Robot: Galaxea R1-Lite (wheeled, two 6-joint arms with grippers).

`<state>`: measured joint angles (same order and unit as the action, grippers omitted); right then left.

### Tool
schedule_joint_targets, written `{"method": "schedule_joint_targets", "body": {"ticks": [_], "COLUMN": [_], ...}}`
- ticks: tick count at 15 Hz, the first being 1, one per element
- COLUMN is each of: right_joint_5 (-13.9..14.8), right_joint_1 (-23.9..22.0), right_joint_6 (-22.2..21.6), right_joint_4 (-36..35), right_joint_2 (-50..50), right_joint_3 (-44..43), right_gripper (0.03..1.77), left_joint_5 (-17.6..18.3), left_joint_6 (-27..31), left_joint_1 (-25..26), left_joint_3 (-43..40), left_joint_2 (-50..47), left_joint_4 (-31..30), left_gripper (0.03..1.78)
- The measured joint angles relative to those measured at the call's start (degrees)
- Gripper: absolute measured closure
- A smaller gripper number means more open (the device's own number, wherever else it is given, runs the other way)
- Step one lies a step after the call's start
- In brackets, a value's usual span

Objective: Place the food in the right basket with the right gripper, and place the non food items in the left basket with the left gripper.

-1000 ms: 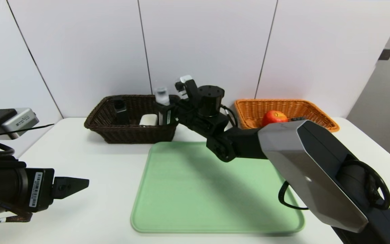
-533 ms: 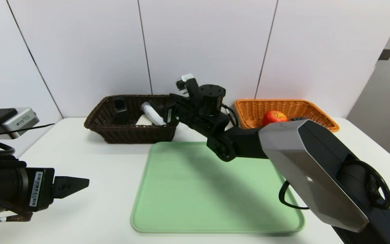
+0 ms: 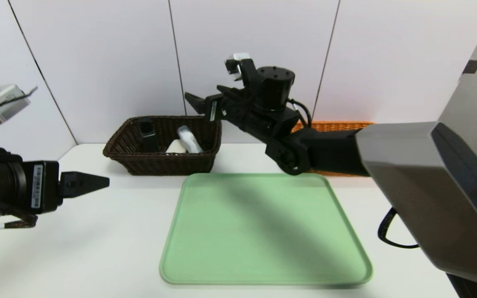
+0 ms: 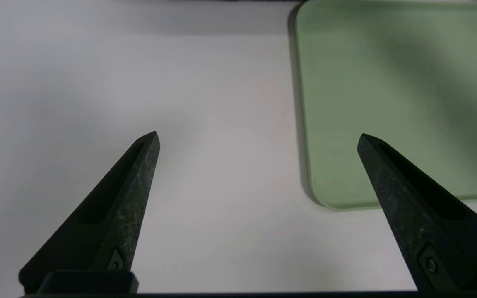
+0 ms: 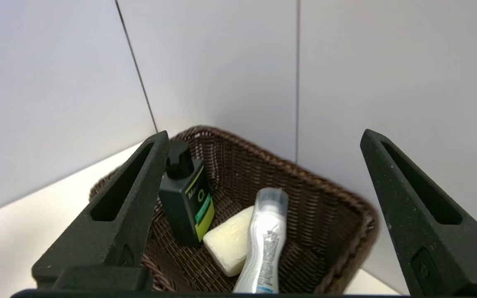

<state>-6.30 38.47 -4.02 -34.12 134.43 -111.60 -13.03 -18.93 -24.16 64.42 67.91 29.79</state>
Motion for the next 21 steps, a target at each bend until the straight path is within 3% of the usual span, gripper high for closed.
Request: {"method": "schedule_joint_targets", "body": {"ticks": [4, 8, 11, 13, 16, 21], "right_joint_5": [1.73, 6.30, 12.03, 14.43, 14.70, 15.07], "right_joint_1": [-1.33, -4.13, -7.97, -12.92, -22.55, -34.32], "right_joint_6": [-0.07, -0.02, 0.09, 0.06, 0.15, 0.01], "right_joint_4": [19.13, 43.65, 57.10, 61.07, 61.57, 55.98], "right_joint_2": [-12.00, -26.54, -38.03, -44.65, -54.53, -71.17], "right_joint_3": [0.35, 6.36, 14.51, 20.41, 31.01, 49.94], "right_gripper": [0.16, 0.13, 0.12, 0.11, 0.11, 0.11], "left_joint_5": [0.27, 0.17, -1.27, -3.15, -3.50, -3.04], "left_joint_6": [1.68, 4.58, 4.77, 5.42, 6.69, 6.70], "left_joint_1": [2.39, 2.72, 2.83, 3.41, 7.46, 13.14], "left_joint_3": [10.69, 16.35, 19.49, 20.26, 19.82, 15.37], "left_joint_2": [1.65, -0.02, -2.56, -3.86, -5.62, -11.72], "left_joint_4": [2.84, 10.01, 14.63, 14.93, 14.97, 14.64], "left_gripper": [0.12, 0.12, 0.12, 0.12, 0.12, 0.12]}}
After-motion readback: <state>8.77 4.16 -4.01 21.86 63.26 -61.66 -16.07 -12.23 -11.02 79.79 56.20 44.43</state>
